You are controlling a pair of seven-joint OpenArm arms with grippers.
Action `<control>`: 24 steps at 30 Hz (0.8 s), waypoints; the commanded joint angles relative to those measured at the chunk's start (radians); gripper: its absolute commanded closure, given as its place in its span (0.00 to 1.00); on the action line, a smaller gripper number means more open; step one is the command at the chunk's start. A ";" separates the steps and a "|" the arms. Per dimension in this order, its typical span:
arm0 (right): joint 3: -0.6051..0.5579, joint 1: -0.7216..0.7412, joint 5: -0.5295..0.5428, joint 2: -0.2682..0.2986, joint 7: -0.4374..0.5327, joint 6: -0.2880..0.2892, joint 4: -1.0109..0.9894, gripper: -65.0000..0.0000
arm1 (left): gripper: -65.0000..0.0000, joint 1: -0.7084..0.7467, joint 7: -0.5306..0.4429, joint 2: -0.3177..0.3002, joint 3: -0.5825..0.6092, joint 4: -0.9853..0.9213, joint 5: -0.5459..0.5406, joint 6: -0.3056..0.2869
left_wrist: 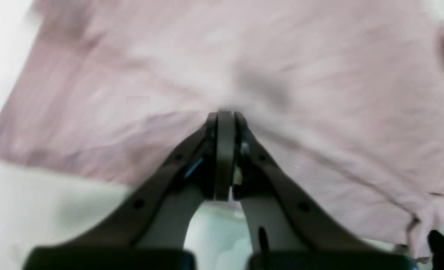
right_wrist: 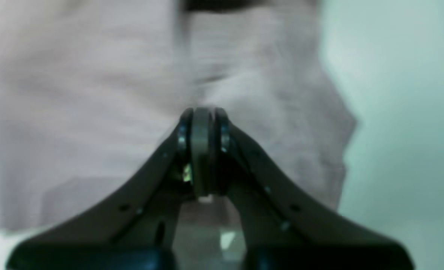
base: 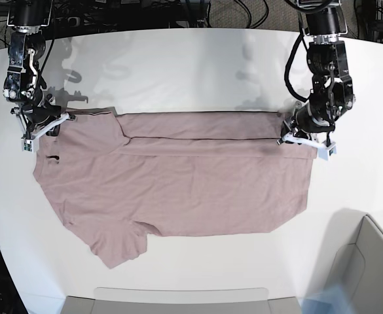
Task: Fold the T-shirt properly
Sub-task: 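Fold the shoulder edge over toward the hem with both grippers, then release the folded edge and lift both grippers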
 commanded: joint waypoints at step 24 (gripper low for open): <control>-0.041 -0.311 0.012 0.131 0.008 0.007 0.201 0.96 | 1.00 0.284 0.010 -0.112 -0.009 -0.068 -0.012 -0.009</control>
